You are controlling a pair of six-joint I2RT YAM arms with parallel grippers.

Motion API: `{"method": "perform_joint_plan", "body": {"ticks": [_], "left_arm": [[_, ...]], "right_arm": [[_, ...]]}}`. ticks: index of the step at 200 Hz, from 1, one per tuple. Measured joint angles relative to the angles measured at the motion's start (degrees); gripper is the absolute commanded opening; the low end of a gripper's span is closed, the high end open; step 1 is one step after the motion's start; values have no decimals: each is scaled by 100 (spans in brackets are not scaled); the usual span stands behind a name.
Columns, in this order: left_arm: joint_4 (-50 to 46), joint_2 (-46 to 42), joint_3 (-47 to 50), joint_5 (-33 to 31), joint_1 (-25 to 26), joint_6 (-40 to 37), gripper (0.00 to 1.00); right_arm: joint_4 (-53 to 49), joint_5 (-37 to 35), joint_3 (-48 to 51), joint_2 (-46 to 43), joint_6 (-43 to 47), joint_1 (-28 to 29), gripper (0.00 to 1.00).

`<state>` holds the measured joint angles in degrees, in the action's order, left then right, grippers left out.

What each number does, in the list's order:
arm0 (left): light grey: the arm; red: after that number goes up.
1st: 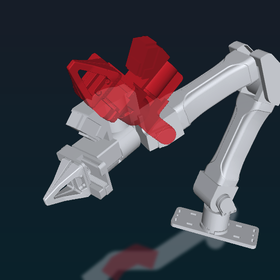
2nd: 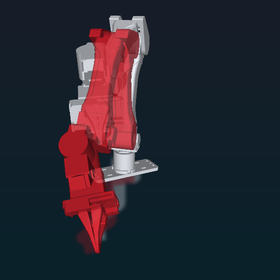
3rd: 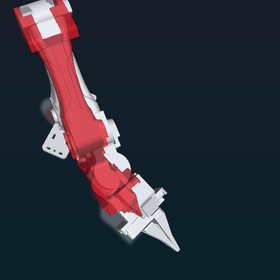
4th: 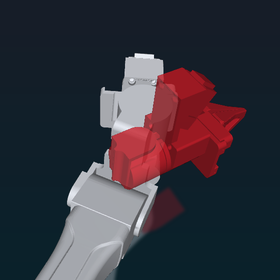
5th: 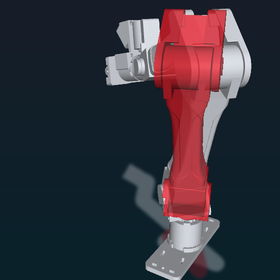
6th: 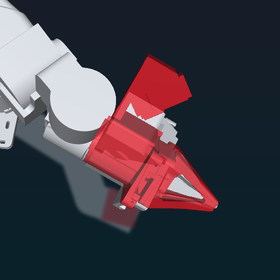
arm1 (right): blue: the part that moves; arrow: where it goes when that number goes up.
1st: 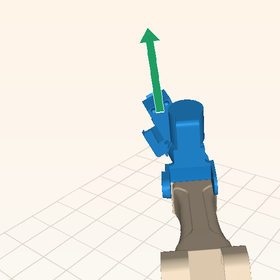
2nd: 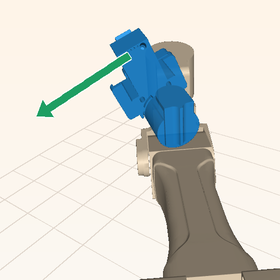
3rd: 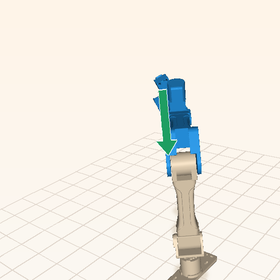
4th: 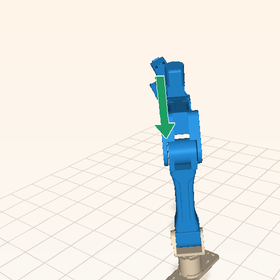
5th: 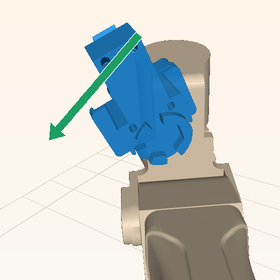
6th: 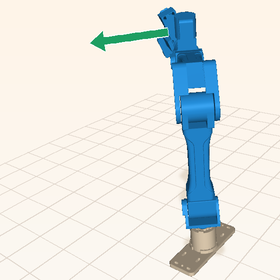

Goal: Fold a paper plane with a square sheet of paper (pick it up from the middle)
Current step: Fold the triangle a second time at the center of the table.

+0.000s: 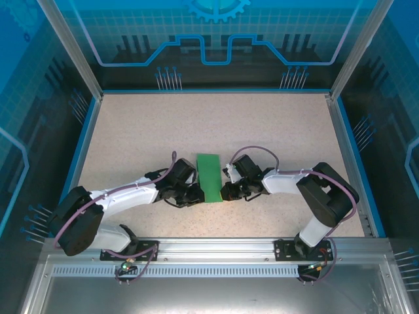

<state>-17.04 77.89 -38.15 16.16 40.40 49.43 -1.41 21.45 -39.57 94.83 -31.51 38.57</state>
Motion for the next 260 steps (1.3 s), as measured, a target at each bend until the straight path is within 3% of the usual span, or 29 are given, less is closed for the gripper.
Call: {"method": "perform_joint_plan", "body": {"ticks": [25,260], "left_arm": [[-72,7,-55,-4,0,17,6],[-98,1668,-1384,345,-256,-42,8]], "right_arm": [[0,2,0,0,2,0,6],[-111,-111,63,-243,4,-17,10]]}}
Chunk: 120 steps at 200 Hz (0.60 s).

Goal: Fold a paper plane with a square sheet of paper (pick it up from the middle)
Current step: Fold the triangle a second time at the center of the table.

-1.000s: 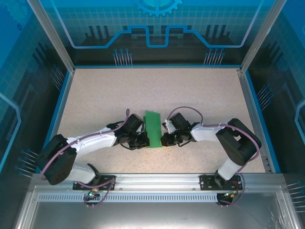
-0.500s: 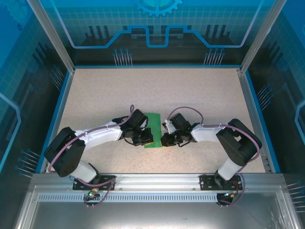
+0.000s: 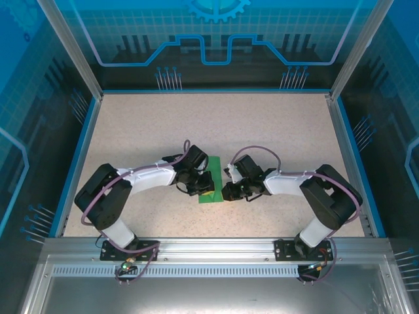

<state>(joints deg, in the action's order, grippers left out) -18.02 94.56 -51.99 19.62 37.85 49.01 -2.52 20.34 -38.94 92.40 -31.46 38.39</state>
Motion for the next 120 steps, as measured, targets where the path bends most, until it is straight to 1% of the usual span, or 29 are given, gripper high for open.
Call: {"method": "perform_joint_plan", "body": {"ticks": [36,63,120], "left_arm": [[55,184,-96,42,-42,-7,8],[61,238,-155,44,-81,-11,8],[111,382,-326,46,-153,-96,8]], "right_arm": [[-92,0,0,-254,2,-155,11],[-105,9,-4,-260,7,-245,9],[-70,125,-44,92,24,-243,8]]}}
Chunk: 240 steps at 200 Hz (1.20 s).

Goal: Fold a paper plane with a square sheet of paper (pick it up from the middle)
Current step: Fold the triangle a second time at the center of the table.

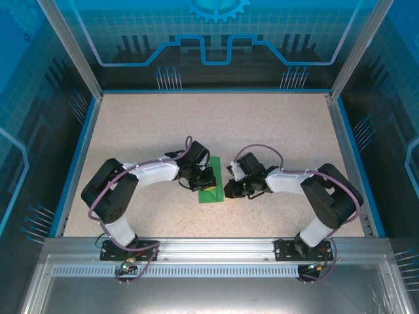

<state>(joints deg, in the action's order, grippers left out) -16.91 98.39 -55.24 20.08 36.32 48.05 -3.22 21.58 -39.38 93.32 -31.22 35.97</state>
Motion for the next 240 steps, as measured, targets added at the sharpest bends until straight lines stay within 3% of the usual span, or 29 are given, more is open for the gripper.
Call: {"method": "perform_joint_plan", "body": {"ticks": [240], "left_arm": [[138,809,-634,0,-81,-17,8]], "right_arm": [[94,35,17,57,-2,9,7]]}}
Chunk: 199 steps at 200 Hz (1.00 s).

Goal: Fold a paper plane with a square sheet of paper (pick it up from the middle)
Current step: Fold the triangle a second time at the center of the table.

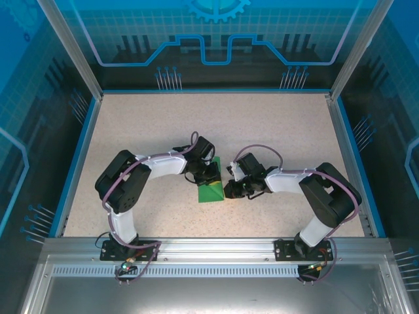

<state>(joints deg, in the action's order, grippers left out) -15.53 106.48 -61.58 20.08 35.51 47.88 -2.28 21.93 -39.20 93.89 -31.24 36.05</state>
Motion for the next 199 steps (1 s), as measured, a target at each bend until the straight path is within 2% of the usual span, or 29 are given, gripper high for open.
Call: {"method": "perform_joint_plan", "body": {"ticks": [199], "left_arm": [[0,232,-96,146,-11,-170,8]], "right_arm": [[11,-22,24,-39,24,66,7]]}}
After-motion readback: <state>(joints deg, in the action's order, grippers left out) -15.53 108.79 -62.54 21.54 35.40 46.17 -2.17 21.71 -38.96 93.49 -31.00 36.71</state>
